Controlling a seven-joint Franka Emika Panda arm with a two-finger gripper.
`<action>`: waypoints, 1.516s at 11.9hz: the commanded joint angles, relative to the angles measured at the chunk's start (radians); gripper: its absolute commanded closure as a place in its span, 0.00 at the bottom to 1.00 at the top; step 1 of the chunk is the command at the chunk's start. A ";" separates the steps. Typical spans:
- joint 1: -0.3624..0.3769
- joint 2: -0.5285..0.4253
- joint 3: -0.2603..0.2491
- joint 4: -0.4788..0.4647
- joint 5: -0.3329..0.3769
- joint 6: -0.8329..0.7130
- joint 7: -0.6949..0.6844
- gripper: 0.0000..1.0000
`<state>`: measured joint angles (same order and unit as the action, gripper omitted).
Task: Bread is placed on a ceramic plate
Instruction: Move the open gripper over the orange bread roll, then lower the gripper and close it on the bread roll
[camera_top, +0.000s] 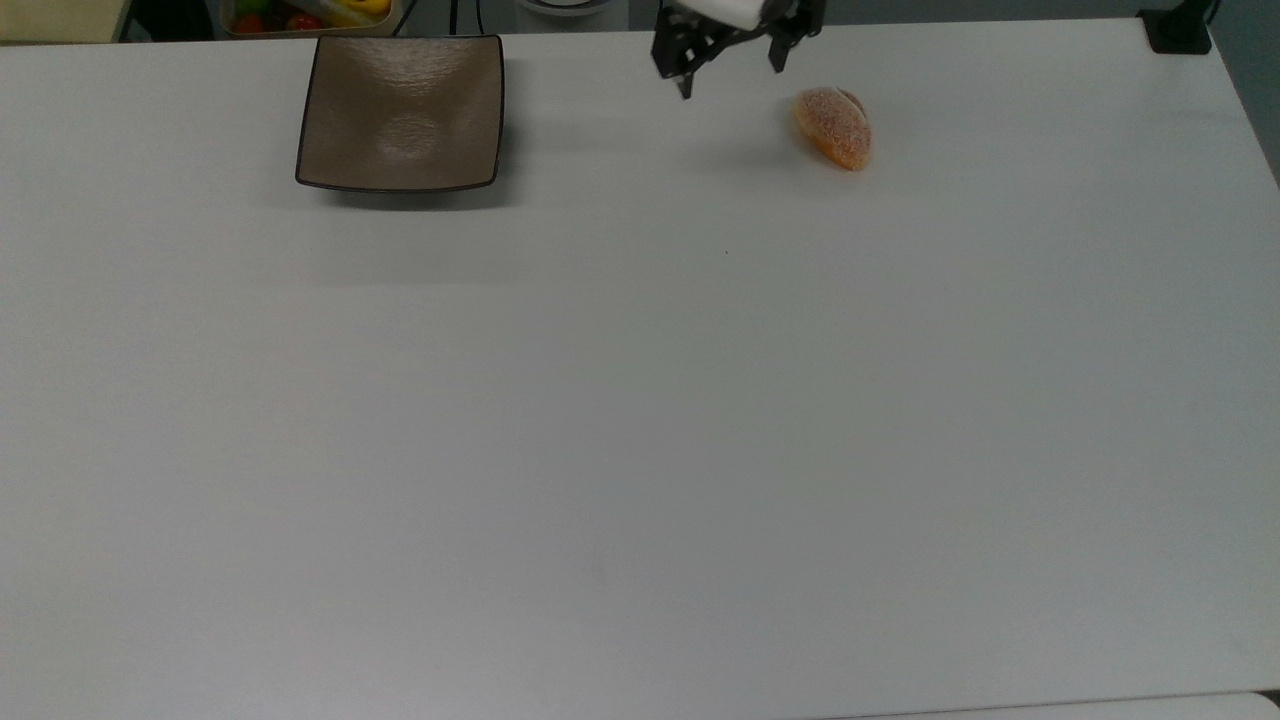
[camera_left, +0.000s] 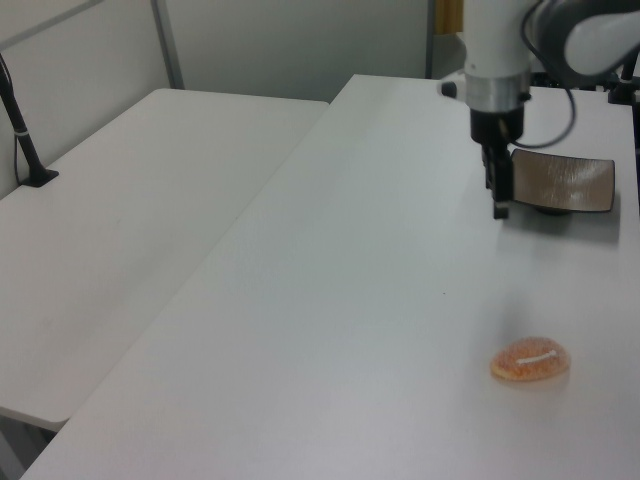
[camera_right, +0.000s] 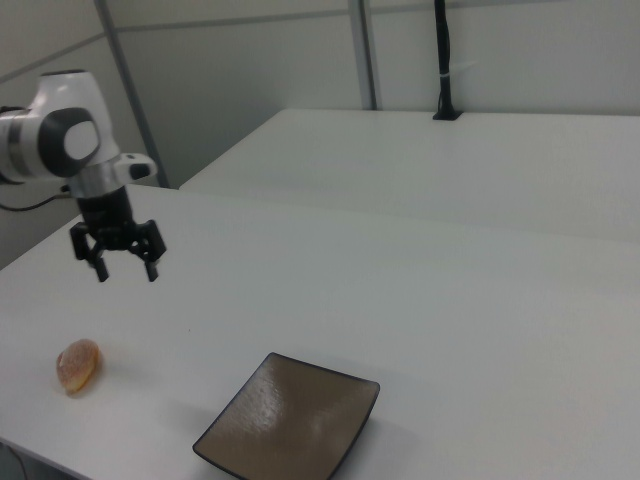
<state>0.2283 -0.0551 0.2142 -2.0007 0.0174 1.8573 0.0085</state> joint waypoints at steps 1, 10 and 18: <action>0.096 -0.109 0.022 -0.151 -0.001 0.046 -0.001 0.00; 0.190 0.006 0.133 -0.274 -0.002 0.333 0.041 0.00; 0.232 0.175 0.133 -0.256 -0.154 0.438 0.165 0.54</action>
<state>0.4504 0.1217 0.3504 -2.2666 -0.1160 2.2865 0.1354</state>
